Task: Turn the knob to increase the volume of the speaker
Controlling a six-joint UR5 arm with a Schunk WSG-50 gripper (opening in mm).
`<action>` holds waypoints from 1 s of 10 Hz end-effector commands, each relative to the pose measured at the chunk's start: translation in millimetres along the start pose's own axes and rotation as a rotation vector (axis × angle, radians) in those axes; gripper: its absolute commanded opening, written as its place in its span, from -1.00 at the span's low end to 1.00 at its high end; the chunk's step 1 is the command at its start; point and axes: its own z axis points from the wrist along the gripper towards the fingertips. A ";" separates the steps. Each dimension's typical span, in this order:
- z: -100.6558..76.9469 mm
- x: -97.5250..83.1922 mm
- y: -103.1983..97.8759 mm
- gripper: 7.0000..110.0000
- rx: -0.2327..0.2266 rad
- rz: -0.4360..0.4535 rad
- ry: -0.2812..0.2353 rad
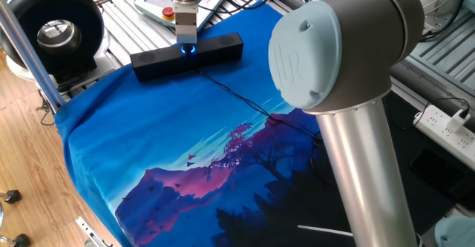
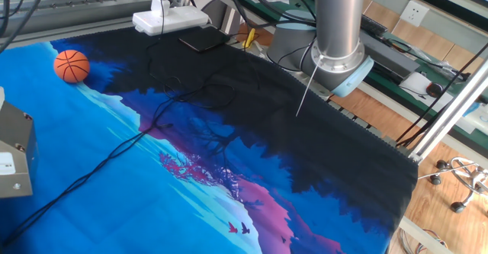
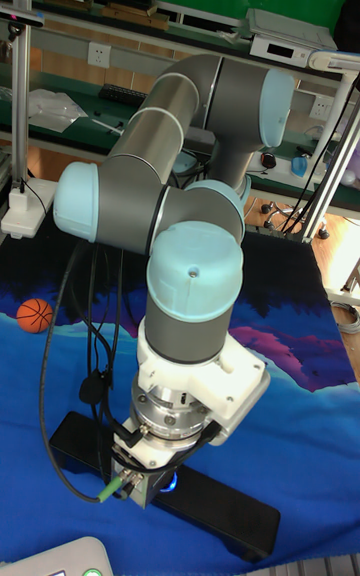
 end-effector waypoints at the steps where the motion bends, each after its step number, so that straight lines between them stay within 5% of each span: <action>1: -0.4 -1.4 1.2 -0.71 0.005 0.022 -0.001; 3: -0.4 -1.3 1.1 -0.71 0.007 0.030 0.002; 4: -0.4 -0.2 0.2 -1.00 0.010 0.033 0.006; 10: 1.4 2.2 3.6 -1.00 0.020 0.126 0.019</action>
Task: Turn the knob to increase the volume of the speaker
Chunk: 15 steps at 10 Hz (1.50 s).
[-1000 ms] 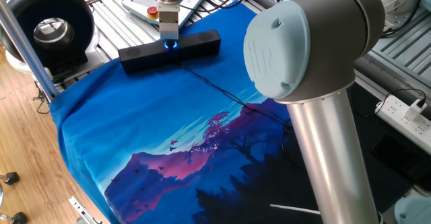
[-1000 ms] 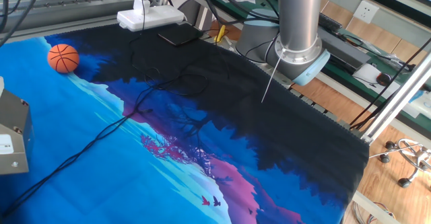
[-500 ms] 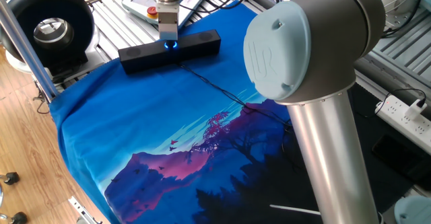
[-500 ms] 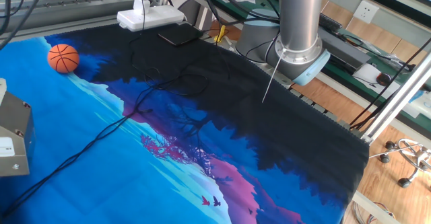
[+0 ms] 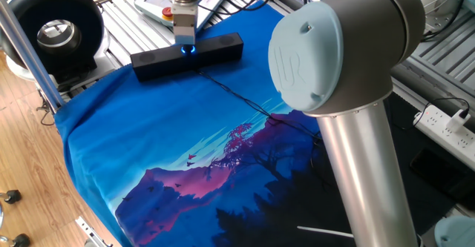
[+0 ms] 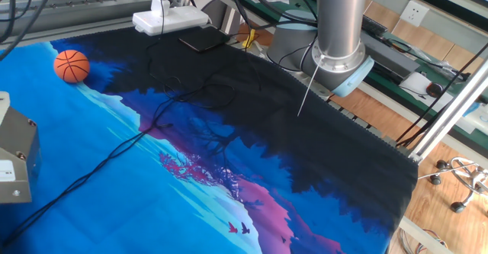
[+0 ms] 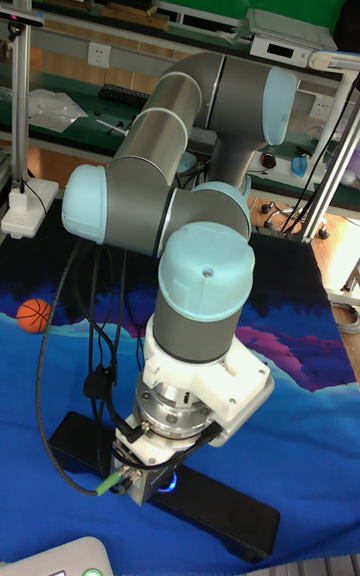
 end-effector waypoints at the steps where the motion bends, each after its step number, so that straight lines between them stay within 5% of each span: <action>1: -2.0 0.7 5.3 -1.00 -0.006 0.064 0.003; 11: -1.3 3.5 3.6 -1.00 -0.019 0.147 0.027; 15: -2.5 -2.2 -1.0 -1.00 -0.028 0.253 0.006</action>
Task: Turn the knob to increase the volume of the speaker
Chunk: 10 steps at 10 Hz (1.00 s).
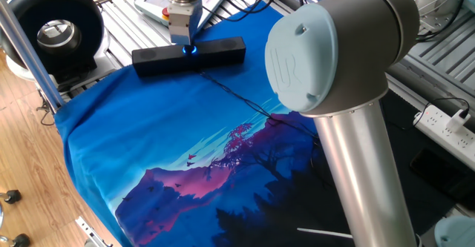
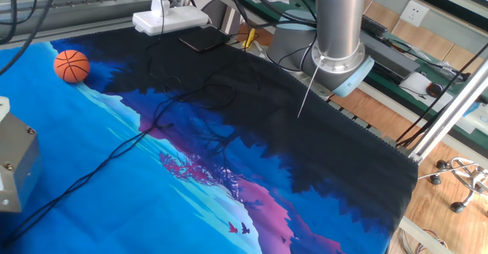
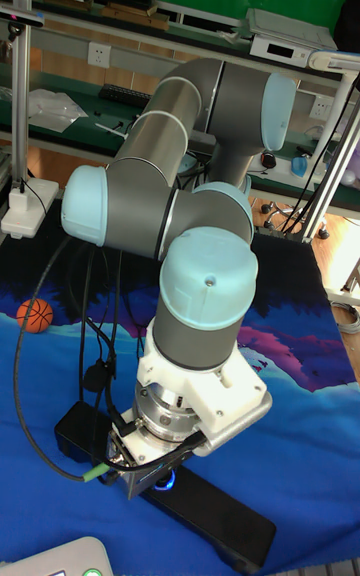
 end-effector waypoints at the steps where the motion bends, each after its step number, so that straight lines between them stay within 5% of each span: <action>1: 0.2 -4.5 0.8 -1.00 -0.018 0.111 -0.021; 10: -0.4 -1.3 -11.5 -1.00 0.018 0.424 -0.031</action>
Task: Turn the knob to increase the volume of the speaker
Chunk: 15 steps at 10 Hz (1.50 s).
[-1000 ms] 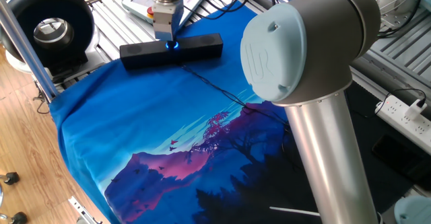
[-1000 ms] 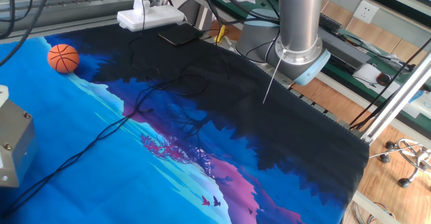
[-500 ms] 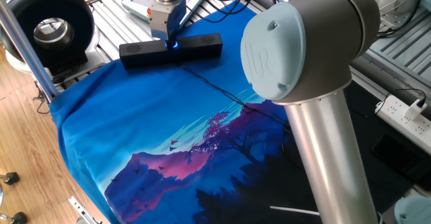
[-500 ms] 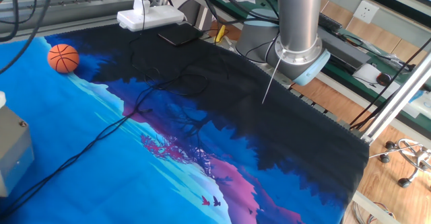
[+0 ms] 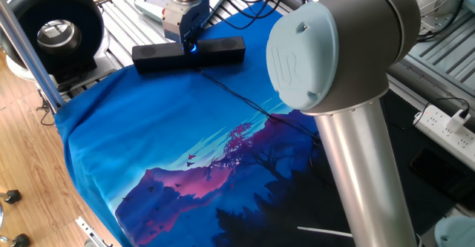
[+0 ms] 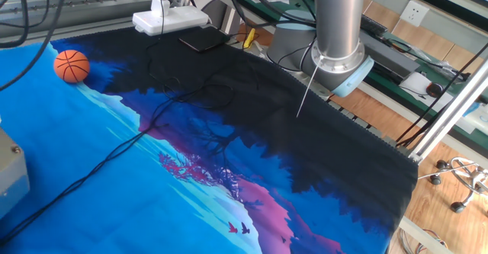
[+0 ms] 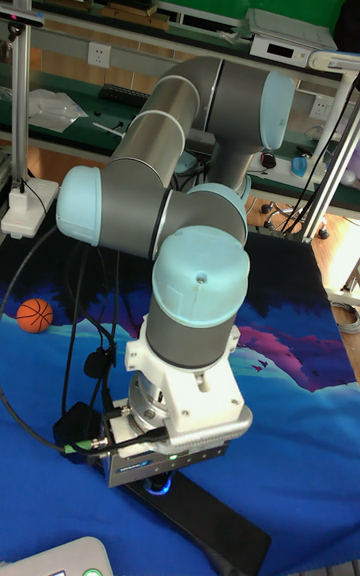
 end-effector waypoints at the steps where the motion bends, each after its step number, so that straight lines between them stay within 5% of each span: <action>1: -1.1 -4.5 -1.4 -1.00 -0.002 0.086 -0.019; 7: 0.4 -17.6 5.8 -1.00 -0.043 0.191 -0.075; 11: -2.6 -19.3 -25.3 -1.00 0.043 0.240 -0.119; 14: 0.1 -13.5 -8.9 -1.00 0.015 0.218 -0.101; 15: -0.7 -9.5 1.8 -0.71 -0.015 0.187 -0.086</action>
